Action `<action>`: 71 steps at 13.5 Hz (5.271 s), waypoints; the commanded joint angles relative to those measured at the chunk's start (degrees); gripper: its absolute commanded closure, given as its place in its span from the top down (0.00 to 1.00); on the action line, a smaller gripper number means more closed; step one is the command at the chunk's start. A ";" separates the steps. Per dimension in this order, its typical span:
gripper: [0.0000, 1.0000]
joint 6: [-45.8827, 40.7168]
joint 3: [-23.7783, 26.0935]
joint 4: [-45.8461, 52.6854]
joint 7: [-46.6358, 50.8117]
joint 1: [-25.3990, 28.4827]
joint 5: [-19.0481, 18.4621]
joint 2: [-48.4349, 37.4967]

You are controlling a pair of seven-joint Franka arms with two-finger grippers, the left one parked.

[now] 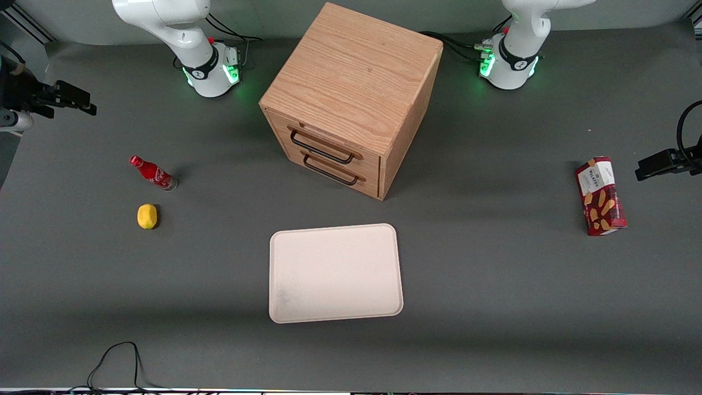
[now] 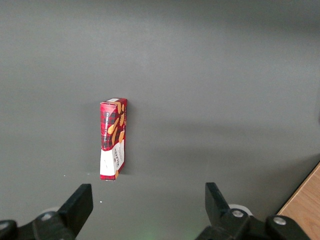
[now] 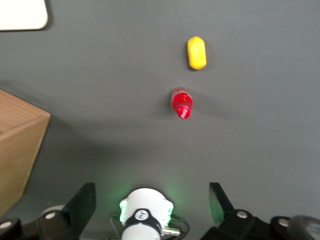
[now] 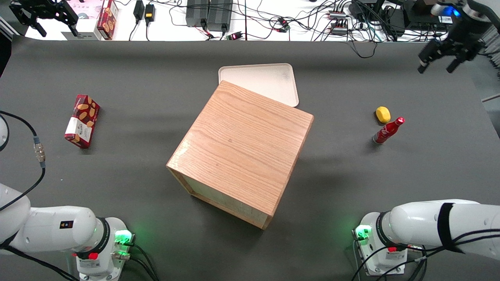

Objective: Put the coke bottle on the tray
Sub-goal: 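Move the open right gripper down over the red Coca-Cola bottle, then close the right gripper on the bottle's cap end, then lift the held bottle up off the table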

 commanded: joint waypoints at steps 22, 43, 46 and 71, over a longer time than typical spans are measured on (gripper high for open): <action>1.00 32.54 -6.64 -30.57 -7.53 -0.44 -5.10 -4.46; 0.98 51.28 -8.22 -39.11 -8.32 -0.18 -6.95 3.89; 0.95 51.28 -8.22 -39.20 -8.32 0.00 -6.95 3.89; 0.00 24.43 -6.55 -19.47 -4.89 0.27 -5.81 2.04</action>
